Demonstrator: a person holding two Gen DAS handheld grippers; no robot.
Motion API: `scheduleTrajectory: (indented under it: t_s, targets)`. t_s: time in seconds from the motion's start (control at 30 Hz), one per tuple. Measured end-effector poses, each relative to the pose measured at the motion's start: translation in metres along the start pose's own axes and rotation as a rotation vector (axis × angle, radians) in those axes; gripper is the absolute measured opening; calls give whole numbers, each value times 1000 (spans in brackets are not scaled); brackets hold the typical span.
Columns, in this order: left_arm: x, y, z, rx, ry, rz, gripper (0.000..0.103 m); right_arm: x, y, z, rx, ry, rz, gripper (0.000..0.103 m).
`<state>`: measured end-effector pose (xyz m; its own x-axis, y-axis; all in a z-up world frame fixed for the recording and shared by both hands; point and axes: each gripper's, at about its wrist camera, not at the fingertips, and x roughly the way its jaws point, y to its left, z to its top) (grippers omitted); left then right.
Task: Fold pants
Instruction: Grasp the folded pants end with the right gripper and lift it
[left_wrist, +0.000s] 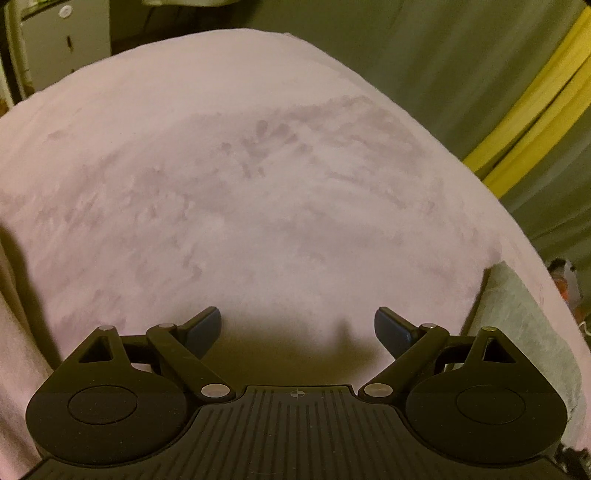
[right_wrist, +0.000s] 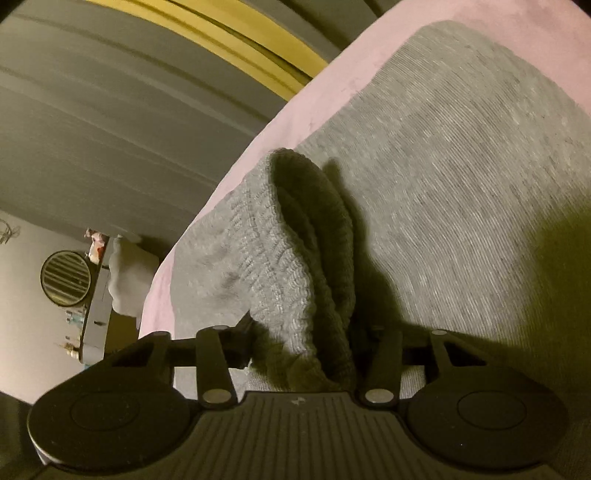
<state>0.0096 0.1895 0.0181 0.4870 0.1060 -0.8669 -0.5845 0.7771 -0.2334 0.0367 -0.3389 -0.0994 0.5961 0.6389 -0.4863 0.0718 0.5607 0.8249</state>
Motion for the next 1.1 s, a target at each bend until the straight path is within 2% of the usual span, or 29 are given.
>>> scheduleTrajectory:
  t_s: [0.03,0.1,0.2,0.33,0.43,0.53,0.6,0.67,0.97,1.1]
  targets:
    - [0,-2,0,11,1,7,94,4,2,1,11,8,1,57]
    - [1,-4,0,23,1,15,94,8,7,0,1,13,-7,57]
    - [2,-3,0,21,4,19,94,4,16,-3,-52,-10,-57,44]
    - [1,-2,-1,18,3,19,94,-4,47,-6,-144,-63,-98,37]
    - [1,-3,-1,23,3,22,94,-17,78,-5,-206,-108,-68,37]
    - [0,-3,-1,22,5,23,94,-32,107,1,-242,-138,12,36]
    - [0,-2,-1,16,6,20,94,-45,122,6,-265,-179,61,36]
    - [-1,-1,-1,12,3,15,94,-56,129,10,-283,-218,71,37]
    - [1,0,0,20,5,7,94,-88,105,13,-234,-282,-13,36]
    - [1,0,-1,16,5,8,94,-100,95,14,-219,-310,-21,36]
